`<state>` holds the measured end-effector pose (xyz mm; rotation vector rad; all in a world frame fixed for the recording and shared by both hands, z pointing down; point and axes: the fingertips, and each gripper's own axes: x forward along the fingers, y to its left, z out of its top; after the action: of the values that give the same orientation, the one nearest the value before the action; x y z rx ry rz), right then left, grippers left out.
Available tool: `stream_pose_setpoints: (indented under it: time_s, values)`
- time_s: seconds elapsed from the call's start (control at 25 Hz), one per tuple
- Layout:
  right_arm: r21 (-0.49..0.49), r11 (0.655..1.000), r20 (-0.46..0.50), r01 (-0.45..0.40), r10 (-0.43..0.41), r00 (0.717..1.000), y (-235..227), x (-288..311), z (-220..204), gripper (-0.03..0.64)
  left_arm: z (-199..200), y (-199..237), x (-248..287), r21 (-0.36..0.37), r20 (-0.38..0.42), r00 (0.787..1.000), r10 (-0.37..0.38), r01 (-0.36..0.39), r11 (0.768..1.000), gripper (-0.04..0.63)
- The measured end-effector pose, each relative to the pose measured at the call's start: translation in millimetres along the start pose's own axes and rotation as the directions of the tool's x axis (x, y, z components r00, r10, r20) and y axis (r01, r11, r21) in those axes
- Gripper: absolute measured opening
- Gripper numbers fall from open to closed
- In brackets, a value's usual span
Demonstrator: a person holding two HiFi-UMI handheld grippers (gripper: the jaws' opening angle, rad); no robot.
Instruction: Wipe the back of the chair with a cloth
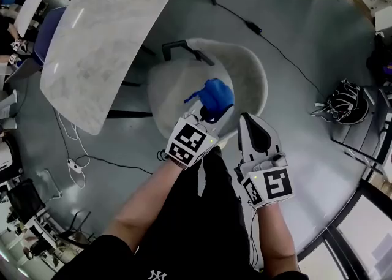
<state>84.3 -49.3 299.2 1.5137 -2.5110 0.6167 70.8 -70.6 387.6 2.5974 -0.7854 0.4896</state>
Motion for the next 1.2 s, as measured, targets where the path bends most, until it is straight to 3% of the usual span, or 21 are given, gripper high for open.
stream_pose_setpoints:
  time_s: [0.28,0.4,0.64,0.96,1.08,1.2]
  values:
    - [-0.042,0.999,-0.019,0.018,-0.018,1.0,-45.3,57.3,-35.5,0.014,-33.7,70.8,75.7,-0.148,0.006,0.998,0.069,-0.068,0.987,0.06]
    - [-0.057,0.998,-0.019,0.026,-0.027,0.999,-58.5,79.9,-44.9,0.014,-40.1,99.4,94.6,-0.217,0.007,0.994,0.113,-0.108,0.97,0.06]
    - [-0.065,0.998,-0.026,-0.012,0.01,1.0,-57.3,120.5,-57.1,0.014,-86.8,155.1,120.1,-0.307,-0.075,0.977,0.2,-0.213,0.928,0.06]
    - [-0.051,0.998,-0.047,-0.049,0.047,0.998,-55.6,177.6,-98.4,0.014,-169.0,225.6,157.3,-0.327,-0.164,0.956,0.244,-0.286,0.901,0.06]
    - [-0.039,0.997,-0.044,-0.068,0.067,0.997,-54.9,190.0,-108.5,0.014,-188.6,240.8,169.3,-0.311,-0.188,0.951,0.245,-0.294,0.904,0.06]
    - [-0.041,0.998,-0.042,-0.049,0.047,0.998,-63.5,197.4,-113.4,0.014,-190.5,243.2,183.8,-0.311,-0.168,0.961,0.22,-0.263,0.913,0.06]
